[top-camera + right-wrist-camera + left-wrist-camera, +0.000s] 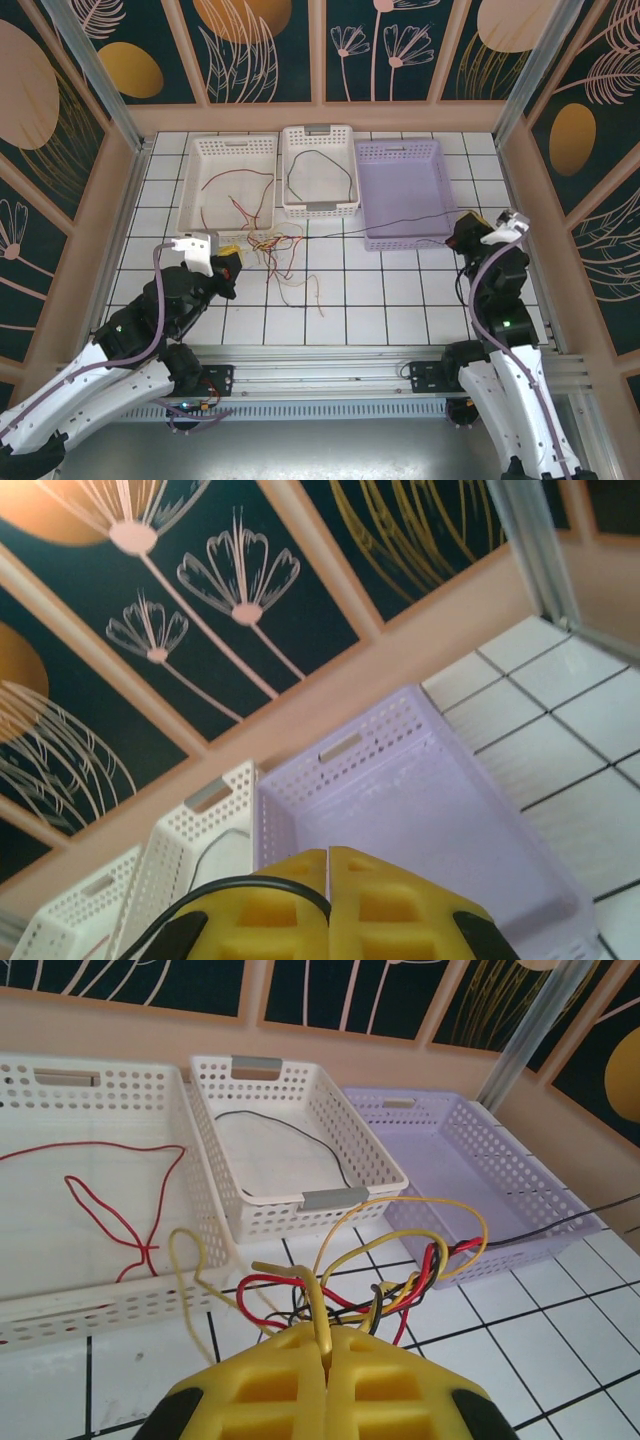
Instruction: Untangle the cables
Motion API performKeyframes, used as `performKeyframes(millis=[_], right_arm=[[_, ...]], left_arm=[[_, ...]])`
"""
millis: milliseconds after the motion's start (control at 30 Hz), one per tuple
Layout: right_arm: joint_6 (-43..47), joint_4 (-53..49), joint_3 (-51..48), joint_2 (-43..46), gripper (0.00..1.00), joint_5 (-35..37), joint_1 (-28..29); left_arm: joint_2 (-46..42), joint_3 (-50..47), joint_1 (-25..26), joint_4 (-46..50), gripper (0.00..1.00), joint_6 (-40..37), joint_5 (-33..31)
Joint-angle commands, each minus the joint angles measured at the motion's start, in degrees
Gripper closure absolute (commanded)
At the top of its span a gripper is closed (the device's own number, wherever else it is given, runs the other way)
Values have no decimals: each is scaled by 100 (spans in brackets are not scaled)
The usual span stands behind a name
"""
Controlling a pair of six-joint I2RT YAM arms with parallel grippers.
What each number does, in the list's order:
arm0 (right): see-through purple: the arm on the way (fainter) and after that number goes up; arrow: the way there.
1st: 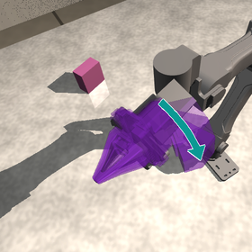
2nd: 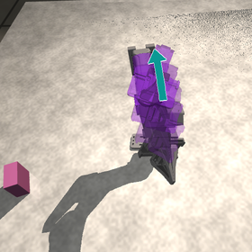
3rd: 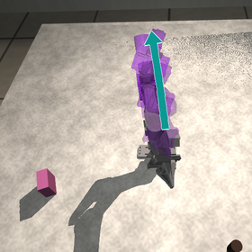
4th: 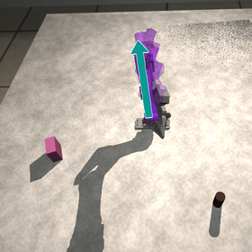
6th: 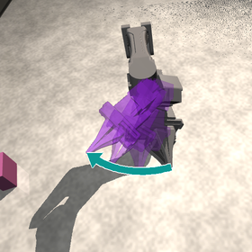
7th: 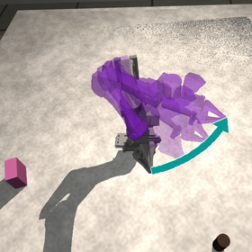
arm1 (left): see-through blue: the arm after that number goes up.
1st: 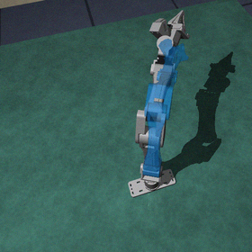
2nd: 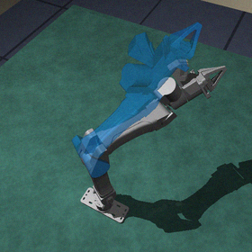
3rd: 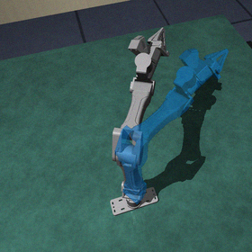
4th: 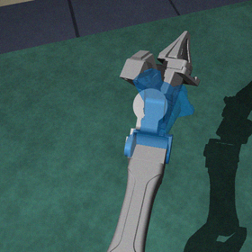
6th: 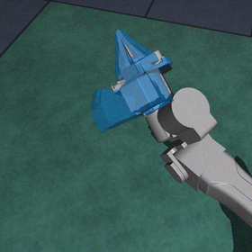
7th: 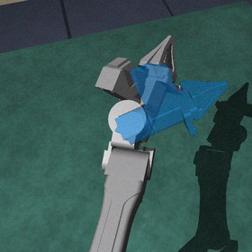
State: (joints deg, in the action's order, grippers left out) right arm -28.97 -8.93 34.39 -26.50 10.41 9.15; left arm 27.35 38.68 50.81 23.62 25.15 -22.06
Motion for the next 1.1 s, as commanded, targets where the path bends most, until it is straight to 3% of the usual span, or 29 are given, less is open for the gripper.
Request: performKeyframes(millis=[0,467,567,700,767,833,1067], right_arm=[[-90,-381,564,27,100,-19,-229],[-751,-849,2201,-602,100,-1251,-704],[-867,-540,2229,-866,100,-2381,-713],[-1273,751,1768,-1531,100,-4958,-696],[-1422,1164,1563,-1799,100,-5566,-550],[-1087,1119,1526,-1955,100,-5580,-152],[11,537,1575,-2729,100,-4480,1747]], left_arm=[[-70,73,-9,161,100,-158,-246],[3,0,-5,152,100,-192,-281],[7,-5,-7,135,100,-189,-233],[8,-10,-4,109,100,-190,-177],[11,-19,-10,99,100,-187,-168],[1,-18,-9,81,100,-194,-141],[17,-32,-3,46,100,-192,-102]])
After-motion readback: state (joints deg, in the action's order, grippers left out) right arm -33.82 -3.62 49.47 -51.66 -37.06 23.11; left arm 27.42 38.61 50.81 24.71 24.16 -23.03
